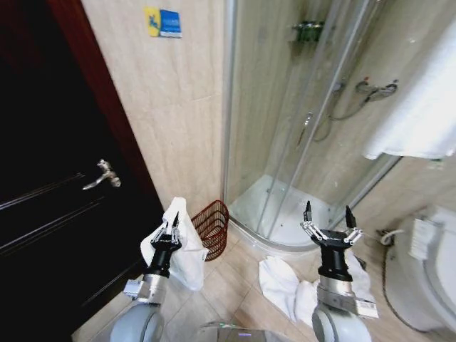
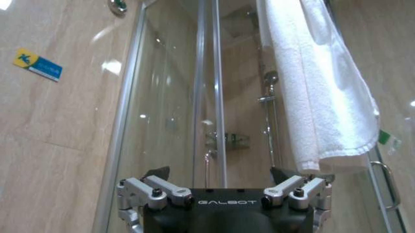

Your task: Discard the used towel into the hamper.

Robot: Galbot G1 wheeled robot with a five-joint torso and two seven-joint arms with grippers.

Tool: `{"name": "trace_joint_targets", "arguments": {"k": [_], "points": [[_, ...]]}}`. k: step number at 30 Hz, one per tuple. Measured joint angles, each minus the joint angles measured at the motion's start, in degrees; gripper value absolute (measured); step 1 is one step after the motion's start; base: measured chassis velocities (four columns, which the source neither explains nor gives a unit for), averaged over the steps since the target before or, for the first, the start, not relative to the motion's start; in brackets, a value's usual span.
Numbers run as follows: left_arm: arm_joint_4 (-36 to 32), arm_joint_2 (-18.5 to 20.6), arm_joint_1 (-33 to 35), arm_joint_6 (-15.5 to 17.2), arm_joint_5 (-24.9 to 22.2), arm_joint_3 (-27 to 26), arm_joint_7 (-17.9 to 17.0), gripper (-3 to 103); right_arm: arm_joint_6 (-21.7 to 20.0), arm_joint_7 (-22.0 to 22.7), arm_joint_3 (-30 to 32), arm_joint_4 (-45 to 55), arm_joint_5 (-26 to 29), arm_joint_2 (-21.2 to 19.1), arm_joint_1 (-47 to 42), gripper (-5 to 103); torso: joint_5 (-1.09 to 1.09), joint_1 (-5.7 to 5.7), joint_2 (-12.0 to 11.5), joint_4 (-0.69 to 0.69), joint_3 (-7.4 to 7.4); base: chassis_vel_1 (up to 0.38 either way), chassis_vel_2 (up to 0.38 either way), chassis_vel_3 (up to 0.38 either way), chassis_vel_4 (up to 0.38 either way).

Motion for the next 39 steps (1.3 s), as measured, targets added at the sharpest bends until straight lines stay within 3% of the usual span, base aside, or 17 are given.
{"name": "trace_joint_targets", "arguments": {"k": [5,18,29,36,39], "points": [[5.1,0.9,-2.2,-1.6,-1.0,1.0,1.8,6,0.1,0.0,0.0,-0.6,-1.6,0.3,-0.6,100,0.00,0.00,0.0,-0.01,0.00,0.000,0.000,0.000,0.000],[18.5,6.4,-14.0,-0.3,-7.5,5.1,0.3,6,0.2,0.1,0.1,-1.2,-3.9,0.8,-1.8,100,0.00,0.00,0.0,-0.02,0.01,0.000,0.000,0.000,0.000],[35.5,12.0,-30.1,0.5,-13.7,11.1,-0.8,6,7.1,-1.3,0.3,-0.3,-6.4,1.4,-2.3,100,0.00,0.00,0.0,-0.01,0.01,0.000,0.000,0.000,0.000],[41.7,13.3,-38.0,0.6,-16.1,14.1,-1.5,6,7.7,-2.0,0.5,2.8,-6.4,1.2,-3.1,100,-0.01,0.01,0.0,-0.03,0.00,0.000,0.000,0.000,0.000],[47.7,14.3,-45.7,0.3,-18.3,17.5,-2.0,6,7.8,-4.3,0.5,5.9,-5.7,0.9,-3.5,100,-0.01,0.01,0.0,-0.02,0.01,0.000,0.000,0.000,0.000]]}}
